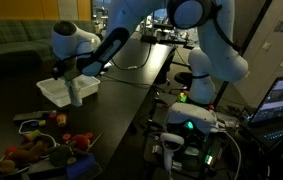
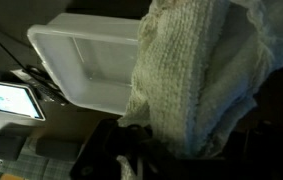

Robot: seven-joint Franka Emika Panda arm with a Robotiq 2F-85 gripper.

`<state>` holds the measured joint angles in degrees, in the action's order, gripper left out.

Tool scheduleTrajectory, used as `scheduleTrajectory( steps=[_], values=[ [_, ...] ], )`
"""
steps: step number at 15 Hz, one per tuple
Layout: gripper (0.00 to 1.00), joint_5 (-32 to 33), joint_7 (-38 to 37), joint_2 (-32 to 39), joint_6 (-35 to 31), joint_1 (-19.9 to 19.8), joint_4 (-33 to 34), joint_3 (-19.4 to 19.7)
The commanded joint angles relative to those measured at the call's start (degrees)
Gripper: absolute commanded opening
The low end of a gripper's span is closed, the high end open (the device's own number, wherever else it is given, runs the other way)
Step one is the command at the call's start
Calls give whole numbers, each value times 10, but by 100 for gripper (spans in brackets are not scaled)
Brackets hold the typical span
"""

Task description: Pick up the towel, sweep the objects on the table to the left and put the towel in the container.

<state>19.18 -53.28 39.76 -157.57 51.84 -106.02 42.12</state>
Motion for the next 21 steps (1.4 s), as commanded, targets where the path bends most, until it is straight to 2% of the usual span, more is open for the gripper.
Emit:
scheduleTrajectory(
  steps=[1,2,6,8,10,11,12,13,15,18,21],
  values=[
    [4,68,5,-122,-2,27,-141,38],
    [4,87,-1,-139,1,30,-163,47],
    [4,150,31,-242,31,0,-264,37],
    [4,196,45,-300,61,-30,-311,21],
    [4,246,55,-357,98,-77,-350,-9],
    [4,243,79,-377,106,-34,-373,46],
    [4,285,63,-405,131,-131,-380,-44],
    [4,301,69,-424,148,-158,-390,-63],
    [4,311,94,-457,167,-249,-414,-132],
    [4,292,149,-478,164,-382,-432,-235],
    [4,272,181,-454,145,-454,-408,-294]
  ],
)
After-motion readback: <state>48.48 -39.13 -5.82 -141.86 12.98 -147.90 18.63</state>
